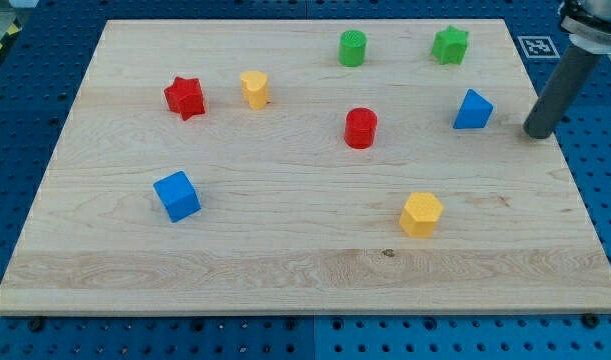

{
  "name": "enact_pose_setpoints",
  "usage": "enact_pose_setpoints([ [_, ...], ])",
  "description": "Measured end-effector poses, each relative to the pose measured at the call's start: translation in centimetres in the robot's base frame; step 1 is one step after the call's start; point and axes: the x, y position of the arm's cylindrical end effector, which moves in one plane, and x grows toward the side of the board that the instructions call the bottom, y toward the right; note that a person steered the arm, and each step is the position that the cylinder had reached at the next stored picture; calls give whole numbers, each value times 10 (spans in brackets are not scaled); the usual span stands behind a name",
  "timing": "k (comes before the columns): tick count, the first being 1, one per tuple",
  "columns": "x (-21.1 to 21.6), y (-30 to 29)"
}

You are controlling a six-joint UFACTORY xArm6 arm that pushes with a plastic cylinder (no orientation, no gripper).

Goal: Push the blue triangle slightly left

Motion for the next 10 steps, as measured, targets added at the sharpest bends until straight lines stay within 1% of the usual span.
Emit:
enact_pose_setpoints([
  [4, 0, -18],
  [7, -14, -38],
  [10, -14, -44],
])
